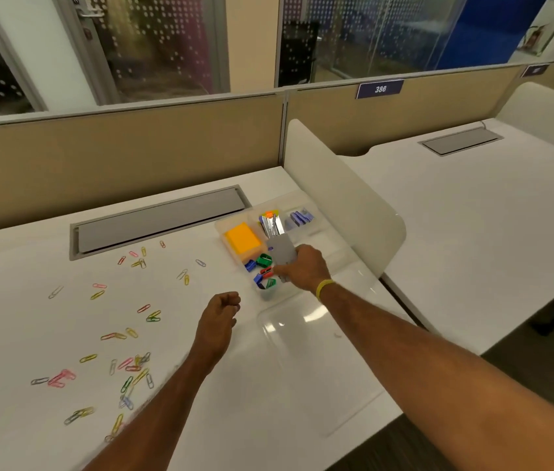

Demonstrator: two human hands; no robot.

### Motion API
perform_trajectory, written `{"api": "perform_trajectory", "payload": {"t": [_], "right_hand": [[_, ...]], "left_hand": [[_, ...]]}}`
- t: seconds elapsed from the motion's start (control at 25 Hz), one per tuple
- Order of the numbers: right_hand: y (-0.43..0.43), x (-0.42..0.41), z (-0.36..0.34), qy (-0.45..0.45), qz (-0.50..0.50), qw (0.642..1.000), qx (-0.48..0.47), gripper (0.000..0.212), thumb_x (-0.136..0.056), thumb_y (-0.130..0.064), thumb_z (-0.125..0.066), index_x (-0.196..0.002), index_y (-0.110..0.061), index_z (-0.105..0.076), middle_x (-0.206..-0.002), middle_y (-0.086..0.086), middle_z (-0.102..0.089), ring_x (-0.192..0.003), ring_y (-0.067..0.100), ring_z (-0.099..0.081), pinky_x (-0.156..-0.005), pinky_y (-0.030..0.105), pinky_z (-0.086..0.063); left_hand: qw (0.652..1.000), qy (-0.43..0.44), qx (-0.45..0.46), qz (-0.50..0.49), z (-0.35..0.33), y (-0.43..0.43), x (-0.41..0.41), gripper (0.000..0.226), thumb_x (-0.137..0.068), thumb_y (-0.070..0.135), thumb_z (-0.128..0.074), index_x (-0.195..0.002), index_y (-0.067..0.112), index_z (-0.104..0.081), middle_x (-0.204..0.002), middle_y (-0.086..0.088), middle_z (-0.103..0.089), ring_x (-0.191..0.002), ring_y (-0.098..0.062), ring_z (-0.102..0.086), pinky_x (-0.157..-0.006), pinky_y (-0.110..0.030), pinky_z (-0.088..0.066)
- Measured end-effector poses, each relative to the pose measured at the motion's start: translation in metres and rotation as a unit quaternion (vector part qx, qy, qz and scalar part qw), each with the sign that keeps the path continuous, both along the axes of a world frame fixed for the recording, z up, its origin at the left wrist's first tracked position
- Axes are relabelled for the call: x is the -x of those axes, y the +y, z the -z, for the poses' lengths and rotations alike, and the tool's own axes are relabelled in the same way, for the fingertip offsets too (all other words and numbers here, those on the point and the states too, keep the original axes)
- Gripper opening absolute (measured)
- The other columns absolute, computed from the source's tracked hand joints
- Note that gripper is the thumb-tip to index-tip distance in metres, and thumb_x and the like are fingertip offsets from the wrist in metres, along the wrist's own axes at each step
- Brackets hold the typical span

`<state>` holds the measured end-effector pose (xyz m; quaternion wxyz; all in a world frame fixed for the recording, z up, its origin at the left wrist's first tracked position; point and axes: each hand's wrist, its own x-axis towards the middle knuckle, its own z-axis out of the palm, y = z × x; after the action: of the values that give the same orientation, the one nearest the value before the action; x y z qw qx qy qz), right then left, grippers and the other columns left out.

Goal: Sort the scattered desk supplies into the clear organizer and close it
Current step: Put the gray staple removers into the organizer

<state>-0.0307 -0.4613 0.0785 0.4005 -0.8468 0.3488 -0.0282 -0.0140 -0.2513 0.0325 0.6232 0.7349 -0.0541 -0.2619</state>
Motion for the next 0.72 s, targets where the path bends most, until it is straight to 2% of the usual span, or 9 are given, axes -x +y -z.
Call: {"api": "perform_trajectory", "payload": {"t": [0.16, 0.36, 0.56, 0.72], "right_hand": [[-0.044, -0.015, 0.001, 0.027, 0.004, 0.995, 0.095, 0.07, -0.066, -0.04, -0.084, -0.118, -0.012, -0.045, -0.111, 0.009, -0.062, -0.096, 0.028, -0.063, -0.081, 0.038, -0.056], [-0.061, -0.037, 0.015, 0.104, -0.039, 0.982, 0.15, 0.067, -0.068, -0.045, -0.079, -0.118, -0.013, -0.047, -0.112, 0.008, -0.063, -0.1, 0.028, -0.063, -0.081, 0.036, -0.052], [-0.062, -0.053, 0.028, 0.161, -0.079, 0.964, 0.198, 0.061, -0.072, -0.049, -0.075, -0.117, -0.014, -0.053, -0.114, 0.008, -0.064, -0.103, 0.026, -0.062, -0.083, 0.035, -0.05], [-0.062, -0.055, 0.035, 0.166, -0.081, 0.956, 0.226, 0.059, -0.079, -0.056, -0.066, -0.118, -0.013, -0.053, -0.115, 0.01, -0.062, -0.107, 0.028, -0.06, -0.088, 0.038, -0.049]], "left_hand": [[0.995, -0.03, -0.082, 0.039, 0.009, -0.016, -0.008, 0.034, -0.098, 0.014, -0.049, -0.131, 0.019, -0.049, -0.133, -0.003, -0.057, -0.117, -0.017, -0.055, -0.104, -0.037, -0.044], [0.988, -0.037, -0.12, 0.087, 0.011, -0.036, -0.018, 0.053, -0.097, 0.019, -0.055, -0.146, 0.017, -0.034, -0.148, -0.003, -0.043, -0.131, -0.019, -0.046, -0.1, -0.028, -0.038], [0.985, -0.046, -0.127, 0.107, 0.01, -0.051, -0.024, 0.057, -0.096, 0.023, -0.056, -0.148, 0.018, -0.033, -0.151, -0.001, -0.04, -0.133, -0.018, -0.044, -0.097, -0.024, -0.037], [0.984, -0.05, -0.131, 0.107, 0.01, -0.054, -0.025, 0.056, -0.096, 0.024, -0.056, -0.147, 0.019, -0.034, -0.15, -0.001, -0.041, -0.132, -0.018, -0.045, -0.095, -0.023, -0.037]]}}
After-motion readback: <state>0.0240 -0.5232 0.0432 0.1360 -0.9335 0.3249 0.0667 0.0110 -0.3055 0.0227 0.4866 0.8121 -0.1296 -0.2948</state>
